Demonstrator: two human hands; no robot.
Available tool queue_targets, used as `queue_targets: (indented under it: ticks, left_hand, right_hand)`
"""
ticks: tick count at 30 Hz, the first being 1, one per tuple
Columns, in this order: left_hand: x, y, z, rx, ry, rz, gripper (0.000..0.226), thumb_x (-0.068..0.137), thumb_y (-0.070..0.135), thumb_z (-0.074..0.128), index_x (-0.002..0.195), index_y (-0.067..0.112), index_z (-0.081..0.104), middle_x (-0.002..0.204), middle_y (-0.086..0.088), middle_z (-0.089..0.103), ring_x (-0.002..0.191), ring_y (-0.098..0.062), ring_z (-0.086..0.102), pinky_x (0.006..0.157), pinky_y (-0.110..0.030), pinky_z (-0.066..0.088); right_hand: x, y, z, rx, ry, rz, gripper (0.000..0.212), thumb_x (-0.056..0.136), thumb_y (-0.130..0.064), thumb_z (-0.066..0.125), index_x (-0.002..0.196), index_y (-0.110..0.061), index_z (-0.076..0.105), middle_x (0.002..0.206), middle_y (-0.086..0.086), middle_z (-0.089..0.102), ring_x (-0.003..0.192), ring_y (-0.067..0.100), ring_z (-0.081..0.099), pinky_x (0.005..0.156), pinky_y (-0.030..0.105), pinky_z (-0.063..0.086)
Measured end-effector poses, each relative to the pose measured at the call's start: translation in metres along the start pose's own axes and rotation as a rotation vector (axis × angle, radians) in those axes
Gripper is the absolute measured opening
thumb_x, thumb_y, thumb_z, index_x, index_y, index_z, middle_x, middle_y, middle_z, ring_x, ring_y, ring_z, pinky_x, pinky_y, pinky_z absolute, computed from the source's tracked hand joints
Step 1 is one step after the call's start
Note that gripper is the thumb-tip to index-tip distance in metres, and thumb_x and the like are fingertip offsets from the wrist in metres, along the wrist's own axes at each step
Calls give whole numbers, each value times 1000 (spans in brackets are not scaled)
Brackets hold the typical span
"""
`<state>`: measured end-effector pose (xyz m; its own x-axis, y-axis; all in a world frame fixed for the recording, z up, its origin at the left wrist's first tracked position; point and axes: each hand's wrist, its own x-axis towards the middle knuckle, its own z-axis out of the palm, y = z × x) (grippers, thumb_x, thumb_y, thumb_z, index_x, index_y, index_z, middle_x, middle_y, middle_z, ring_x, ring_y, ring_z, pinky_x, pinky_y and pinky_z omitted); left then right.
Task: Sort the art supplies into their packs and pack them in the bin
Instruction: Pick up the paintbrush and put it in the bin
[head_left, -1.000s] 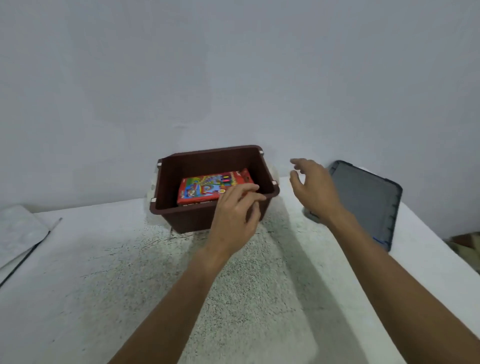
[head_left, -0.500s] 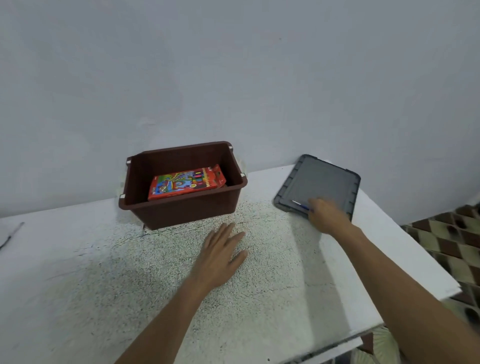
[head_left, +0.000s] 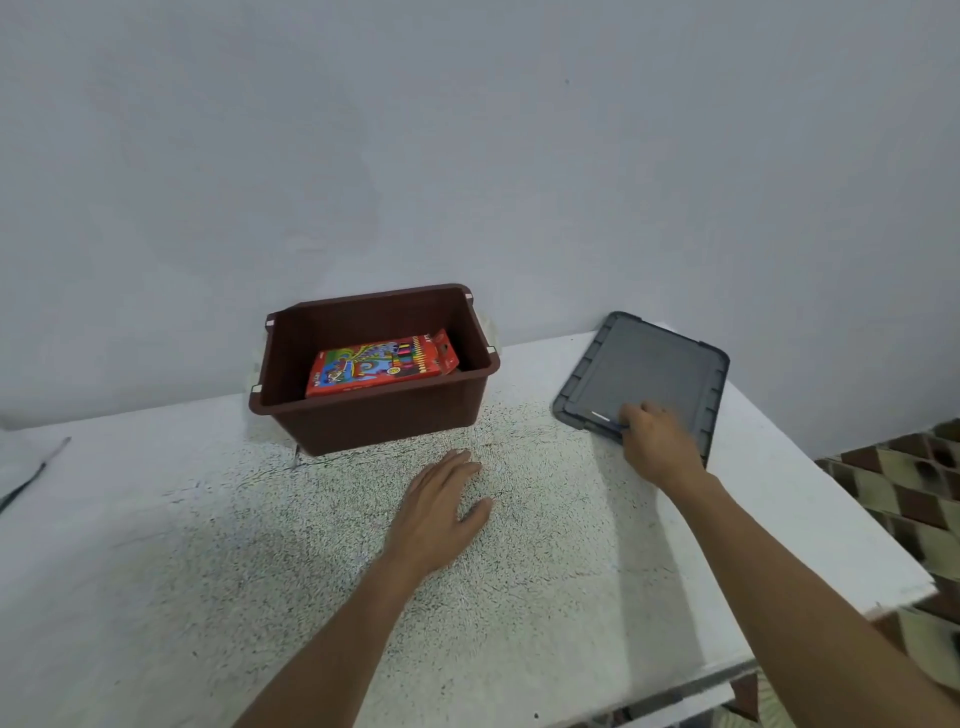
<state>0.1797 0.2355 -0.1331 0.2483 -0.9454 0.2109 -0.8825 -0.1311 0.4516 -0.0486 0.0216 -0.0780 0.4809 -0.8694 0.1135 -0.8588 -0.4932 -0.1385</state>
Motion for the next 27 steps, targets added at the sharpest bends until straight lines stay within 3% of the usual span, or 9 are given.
queue_targets:
  ticks: [4, 7, 11, 14, 17, 21, 27]
  left_hand:
    - [2, 3, -14, -179, -82, -80, 55, 95, 50, 53, 144, 31, 39, 155, 10, 33, 140, -3, 24, 113, -25, 13]
    - [3, 2, -31, -492, -132, -213, 43, 93, 44, 61, 134, 34, 53, 147, 12, 45, 132, -5, 41, 108, -28, 29]
    - [-8, -9, -52, -773, 7, -364, 21, 92, 30, 65, 112, 26, 67, 114, 10, 70, 107, -2, 63, 100, -30, 48]
    - [-22, -32, -60, -695, 183, -459, 9, 92, 25, 65, 98, 29, 70, 92, 10, 75, 90, -2, 69, 85, -27, 53]
    - [-33, -52, -70, -514, 351, -499, 14, 91, 14, 64, 90, 26, 71, 86, 10, 72, 78, -2, 66, 74, -24, 52]
    - [-39, -80, -81, -243, 447, -555, 17, 89, 11, 61, 100, 19, 70, 102, -1, 65, 83, -13, 63, 79, -33, 54]
    - [-31, -106, -94, -81, 381, -764, 31, 94, 25, 57, 124, 18, 59, 119, -6, 57, 95, -24, 63, 74, -31, 44]
  right_hand:
    - [-7, -21, -11, 139, 151, -84, 14, 94, -8, 47, 94, -6, 60, 85, 10, 60, 68, 25, 50, 55, 30, 35]
    - [-21, -53, -25, 312, 165, -160, 9, 95, -11, 49, 90, -14, 55, 81, 1, 57, 63, 12, 47, 51, 25, 29]
    - [-47, -103, -34, 509, 107, -261, 11, 95, -11, 49, 94, -17, 59, 80, -2, 61, 68, 10, 54, 59, 32, 44]
    - [-69, -136, -37, 740, 0, -267, 11, 96, -11, 50, 91, -19, 57, 74, 2, 62, 69, 21, 58, 64, 38, 46]
    - [-90, -166, -34, 1017, -168, -231, 17, 97, -6, 47, 87, -18, 54, 64, 9, 56, 56, 28, 51, 55, 43, 45]
    - [-111, -198, -23, 1192, -405, -172, 14, 102, -7, 40, 95, -11, 52, 63, 6, 53, 48, 17, 45, 45, 30, 39]
    - [-124, -225, -13, 1231, -506, -171, 14, 102, -10, 40, 97, -14, 52, 62, 2, 56, 50, 18, 41, 45, 27, 30]
